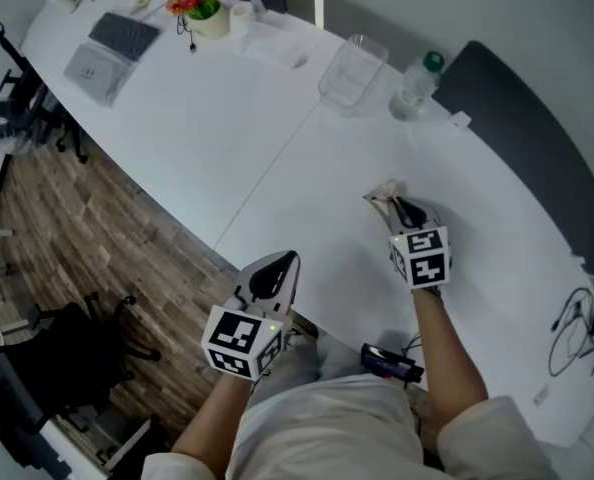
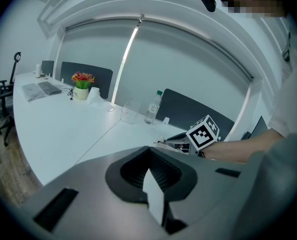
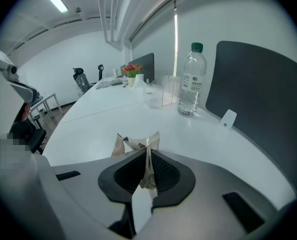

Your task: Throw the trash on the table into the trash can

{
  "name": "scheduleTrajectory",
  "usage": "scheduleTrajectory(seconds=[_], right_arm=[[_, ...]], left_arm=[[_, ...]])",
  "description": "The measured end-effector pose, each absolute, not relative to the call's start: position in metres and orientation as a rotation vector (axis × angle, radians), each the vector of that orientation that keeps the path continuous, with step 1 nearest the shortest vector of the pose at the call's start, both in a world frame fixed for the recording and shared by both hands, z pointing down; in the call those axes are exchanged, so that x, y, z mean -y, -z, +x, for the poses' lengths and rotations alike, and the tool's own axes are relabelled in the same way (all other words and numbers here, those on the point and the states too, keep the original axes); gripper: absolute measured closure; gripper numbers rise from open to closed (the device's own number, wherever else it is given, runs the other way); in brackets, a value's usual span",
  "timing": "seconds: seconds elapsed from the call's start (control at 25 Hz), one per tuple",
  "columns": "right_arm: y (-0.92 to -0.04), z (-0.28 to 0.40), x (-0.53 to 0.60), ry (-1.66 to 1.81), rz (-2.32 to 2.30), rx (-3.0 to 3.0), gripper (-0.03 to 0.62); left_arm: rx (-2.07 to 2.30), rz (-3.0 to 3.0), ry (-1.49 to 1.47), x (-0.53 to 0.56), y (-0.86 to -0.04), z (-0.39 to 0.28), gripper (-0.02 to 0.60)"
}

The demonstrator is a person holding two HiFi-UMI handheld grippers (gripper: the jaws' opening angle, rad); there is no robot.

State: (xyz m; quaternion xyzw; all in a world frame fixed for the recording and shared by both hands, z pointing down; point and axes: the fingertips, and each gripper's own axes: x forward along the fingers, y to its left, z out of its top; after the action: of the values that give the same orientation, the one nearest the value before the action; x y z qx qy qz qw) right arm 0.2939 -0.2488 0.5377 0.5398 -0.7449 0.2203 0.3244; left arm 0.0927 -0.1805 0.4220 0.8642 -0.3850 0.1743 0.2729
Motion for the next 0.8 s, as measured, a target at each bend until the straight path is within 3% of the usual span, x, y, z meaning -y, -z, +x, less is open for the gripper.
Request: scheduleTrajectory(seconds=[0.4,0.8], right_arm=[[-0.506,0.248,0.244,-0.506,1.309,2.069,0.542],[-0.49,0.123,0.202,-0.383,0.97,2.24,0.542]], left_arm=[[1.205,2.254,-0.375,0.155,-0.407,0.046,0.58],[1.5,2.108,-0.283,0.098,-0.388,-0.049,0.58]])
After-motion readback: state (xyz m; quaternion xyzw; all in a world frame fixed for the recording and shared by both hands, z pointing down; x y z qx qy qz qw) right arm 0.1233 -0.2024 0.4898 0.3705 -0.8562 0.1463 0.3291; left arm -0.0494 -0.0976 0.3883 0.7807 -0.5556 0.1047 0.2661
